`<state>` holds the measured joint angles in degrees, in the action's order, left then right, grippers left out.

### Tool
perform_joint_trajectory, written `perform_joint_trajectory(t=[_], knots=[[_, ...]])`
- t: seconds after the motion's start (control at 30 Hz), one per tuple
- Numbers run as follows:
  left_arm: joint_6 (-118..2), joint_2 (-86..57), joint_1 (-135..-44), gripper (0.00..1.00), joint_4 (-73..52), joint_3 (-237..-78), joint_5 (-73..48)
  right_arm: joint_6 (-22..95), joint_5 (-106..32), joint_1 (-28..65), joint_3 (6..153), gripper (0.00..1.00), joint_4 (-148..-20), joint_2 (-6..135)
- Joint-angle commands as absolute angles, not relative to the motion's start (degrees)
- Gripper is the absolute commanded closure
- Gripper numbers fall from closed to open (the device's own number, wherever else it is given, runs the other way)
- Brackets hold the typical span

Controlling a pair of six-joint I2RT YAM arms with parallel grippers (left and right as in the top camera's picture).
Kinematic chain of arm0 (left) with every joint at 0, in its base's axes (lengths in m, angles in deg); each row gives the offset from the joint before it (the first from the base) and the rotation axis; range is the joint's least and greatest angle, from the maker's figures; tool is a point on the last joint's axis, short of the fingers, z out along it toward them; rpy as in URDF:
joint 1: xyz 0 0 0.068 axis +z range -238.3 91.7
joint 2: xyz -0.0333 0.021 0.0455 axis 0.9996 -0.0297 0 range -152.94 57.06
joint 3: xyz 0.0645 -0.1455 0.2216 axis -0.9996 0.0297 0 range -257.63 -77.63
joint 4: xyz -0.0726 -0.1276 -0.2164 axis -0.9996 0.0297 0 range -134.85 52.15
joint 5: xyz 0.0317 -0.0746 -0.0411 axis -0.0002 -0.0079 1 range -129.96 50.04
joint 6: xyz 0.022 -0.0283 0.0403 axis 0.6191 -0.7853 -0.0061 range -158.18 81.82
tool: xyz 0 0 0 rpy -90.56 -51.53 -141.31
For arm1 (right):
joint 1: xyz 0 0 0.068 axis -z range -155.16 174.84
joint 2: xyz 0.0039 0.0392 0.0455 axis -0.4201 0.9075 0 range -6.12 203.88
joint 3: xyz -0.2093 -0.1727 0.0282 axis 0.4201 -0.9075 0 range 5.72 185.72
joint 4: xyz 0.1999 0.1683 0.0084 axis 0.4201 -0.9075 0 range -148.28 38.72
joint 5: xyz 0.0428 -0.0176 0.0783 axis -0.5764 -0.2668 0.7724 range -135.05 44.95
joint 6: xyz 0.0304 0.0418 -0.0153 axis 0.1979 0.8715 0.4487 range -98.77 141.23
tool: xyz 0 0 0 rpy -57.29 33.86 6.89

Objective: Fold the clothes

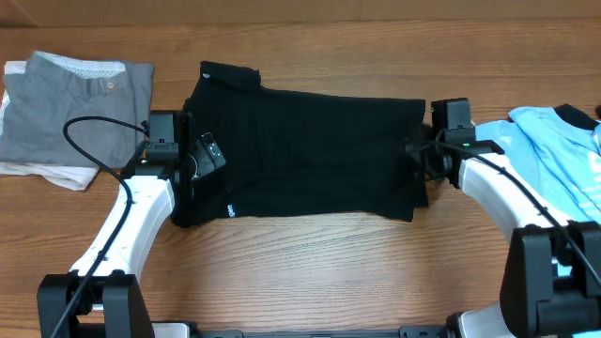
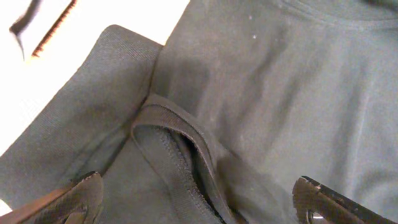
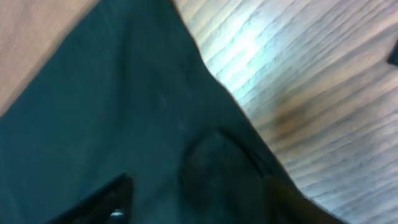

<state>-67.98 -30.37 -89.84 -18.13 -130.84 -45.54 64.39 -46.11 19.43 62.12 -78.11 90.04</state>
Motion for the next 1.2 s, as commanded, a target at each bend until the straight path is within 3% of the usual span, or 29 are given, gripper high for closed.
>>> perform_joint_trajectory(t=[0.0,0.27,0.4,0.53,0.73,0.83,0.93,1.17], knots=[[-66.6,-30.4,-89.8,0.00,-17.5,-132.8,-48.1,64.3,-47.3,20.0,63.6,0.26,-79.6,89.9],[-63.9,-30.1,-88.7,0.00,-3.2,-145.5,-47.3,64.0,-47.1,23.1,71.7,0.25,-95.3,84.7],[-64.0,-30.2,-89.7,0.14,3.8,-149.1,-41.9,58.4,-40.3,22.6,73.3,0.24,-96.6,83.7],[-66.7,-31.3,-90.7,0.15,9.0,-147.7,-35.6,58.5,-36.3,21.5,73.2,0.23,-96.9,84.0],[-72.0,-37.2,-94.2,0.15,10.0,-145.2,-25.9,58.5,-36.4,19.6,73.2,0.18,-94.6,84.0],[-74.3,-41.0,-94.7,0.04,9.2,-145.2,-27.0,58.4,-36.4,19.6,73.2,0.17,-94.7,84.0],[-74.4,-44.6,-94.4,0.02,7.1,-145.2,-26.8,58.4,-36.4,19.6,73.2,0.16,-95.2,84.0],[-74.4,-49.5,-94.0,0.17,2.0,-145.2,-25.2,56.7,-36.9,19.6,73.2,0.14,-95.6,84.0]])
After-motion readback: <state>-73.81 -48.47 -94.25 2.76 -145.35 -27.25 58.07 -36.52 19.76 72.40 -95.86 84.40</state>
